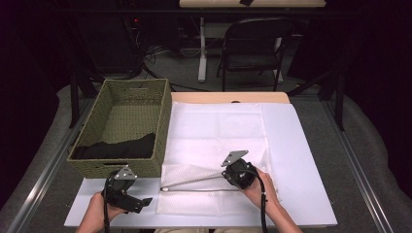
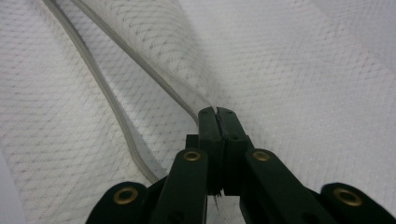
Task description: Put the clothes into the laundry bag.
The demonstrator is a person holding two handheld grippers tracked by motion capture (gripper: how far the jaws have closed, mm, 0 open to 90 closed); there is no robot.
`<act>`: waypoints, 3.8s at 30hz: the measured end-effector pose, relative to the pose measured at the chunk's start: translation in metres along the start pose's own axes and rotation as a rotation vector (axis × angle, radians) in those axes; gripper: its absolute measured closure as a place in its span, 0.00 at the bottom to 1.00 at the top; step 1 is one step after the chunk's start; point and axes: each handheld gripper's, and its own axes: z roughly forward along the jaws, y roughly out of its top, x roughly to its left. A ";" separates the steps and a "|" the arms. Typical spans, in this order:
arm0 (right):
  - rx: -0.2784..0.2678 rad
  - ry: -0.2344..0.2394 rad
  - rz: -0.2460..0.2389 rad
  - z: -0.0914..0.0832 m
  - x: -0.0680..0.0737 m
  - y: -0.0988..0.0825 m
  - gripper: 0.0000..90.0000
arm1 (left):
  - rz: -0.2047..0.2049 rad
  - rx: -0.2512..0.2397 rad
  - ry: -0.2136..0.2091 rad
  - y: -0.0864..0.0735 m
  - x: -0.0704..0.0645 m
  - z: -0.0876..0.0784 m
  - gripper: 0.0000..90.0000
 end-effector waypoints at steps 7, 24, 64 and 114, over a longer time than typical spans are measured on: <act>-0.061 -0.032 -0.009 -0.015 -0.001 0.007 1.00 | 0.054 -0.017 -0.018 0.003 -0.004 -0.007 0.04; -0.045 -0.020 -0.018 -0.011 -0.001 0.003 1.00 | 0.241 -0.034 -0.059 0.024 0.000 -0.054 0.05; -0.023 -0.015 -0.027 -0.008 0.000 0.000 1.00 | 0.366 0.135 0.104 0.111 0.085 -0.069 0.00; -0.005 -0.010 -0.045 -0.004 0.002 0.000 1.00 | 0.403 0.482 -0.079 0.110 0.136 0.017 0.51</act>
